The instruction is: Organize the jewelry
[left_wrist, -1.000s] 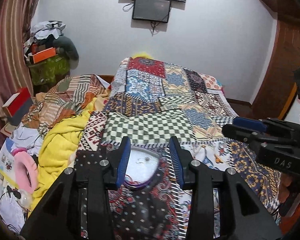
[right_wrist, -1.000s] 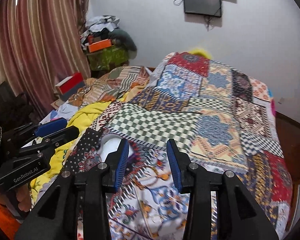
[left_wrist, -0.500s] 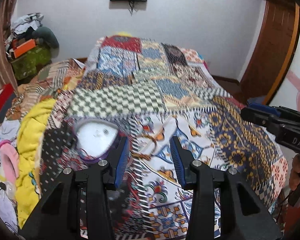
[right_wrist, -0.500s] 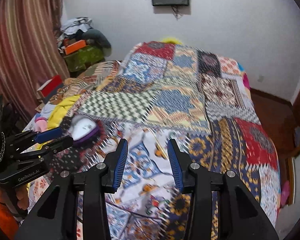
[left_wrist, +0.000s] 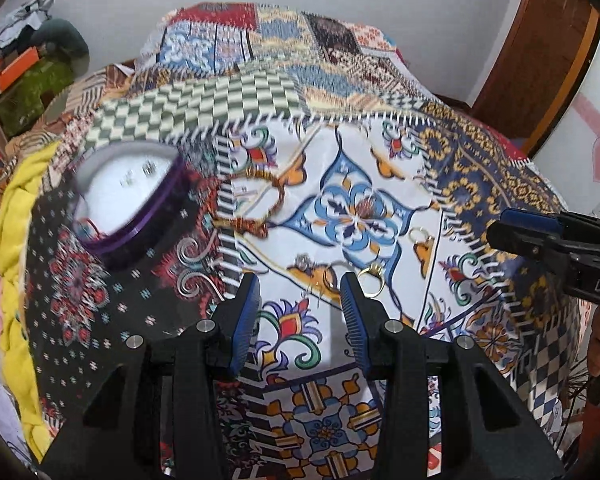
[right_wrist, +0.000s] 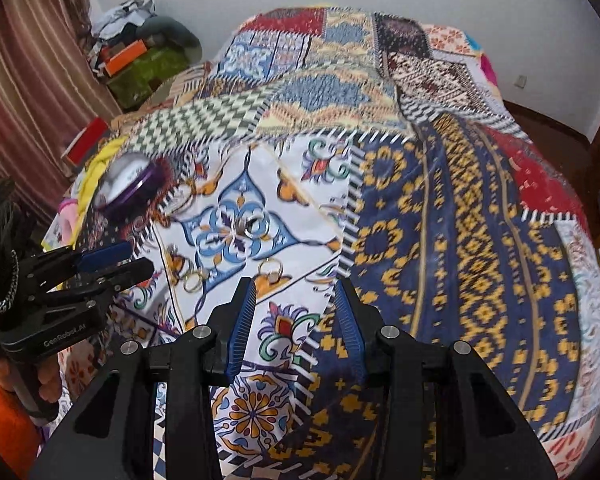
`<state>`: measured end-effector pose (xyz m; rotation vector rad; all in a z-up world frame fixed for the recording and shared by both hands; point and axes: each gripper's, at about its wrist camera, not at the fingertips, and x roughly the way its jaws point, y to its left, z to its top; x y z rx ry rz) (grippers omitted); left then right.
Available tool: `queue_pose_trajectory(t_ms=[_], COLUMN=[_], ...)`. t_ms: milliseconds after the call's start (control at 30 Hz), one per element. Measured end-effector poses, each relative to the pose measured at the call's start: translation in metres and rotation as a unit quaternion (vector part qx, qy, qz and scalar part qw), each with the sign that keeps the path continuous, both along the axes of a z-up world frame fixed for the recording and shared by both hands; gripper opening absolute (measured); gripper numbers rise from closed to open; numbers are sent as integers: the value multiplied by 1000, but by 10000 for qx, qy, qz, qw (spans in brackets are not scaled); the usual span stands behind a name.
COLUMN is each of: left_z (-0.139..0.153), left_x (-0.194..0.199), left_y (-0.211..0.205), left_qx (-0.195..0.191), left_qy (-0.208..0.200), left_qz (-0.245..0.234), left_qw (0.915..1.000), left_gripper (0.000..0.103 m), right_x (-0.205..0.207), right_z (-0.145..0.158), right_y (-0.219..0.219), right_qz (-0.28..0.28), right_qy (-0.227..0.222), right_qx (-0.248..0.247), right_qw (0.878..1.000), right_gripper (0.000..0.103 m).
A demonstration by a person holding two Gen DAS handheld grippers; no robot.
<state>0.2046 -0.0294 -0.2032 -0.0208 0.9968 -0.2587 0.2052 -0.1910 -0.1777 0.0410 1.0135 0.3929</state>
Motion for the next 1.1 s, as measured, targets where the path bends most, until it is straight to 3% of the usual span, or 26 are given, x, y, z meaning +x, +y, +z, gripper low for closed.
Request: queue_pose_trajectory(t_ms=[133,500,700,833,1100], left_z=[-11,-18,-22,-23,-16], left_x=[6,25,29,28,19], left_y=[0,1,-7,-3,6], left_qx=[-120,-278,-268,-348,-471], left_qy=[146,108,61,47,26], left_qz=[-41,9,-68,-31,65], left_qw=[9998,9996,9996,9994,9989], left_gripper=[30,29,12,12,12], right_x=[0,8,10,12,19], right_z=[-6,-14,-16,-24,-38], right_y=[2,21,33,43,42], right_qz=[-7,54,307,430,389], right_qy=[23,-153,-97,-39,140], right_qx=[78,-174,-189,-324,-375], right_qw=[10000,9997,9993,9985,9984], right_gripper=[38,38,38,37,19])
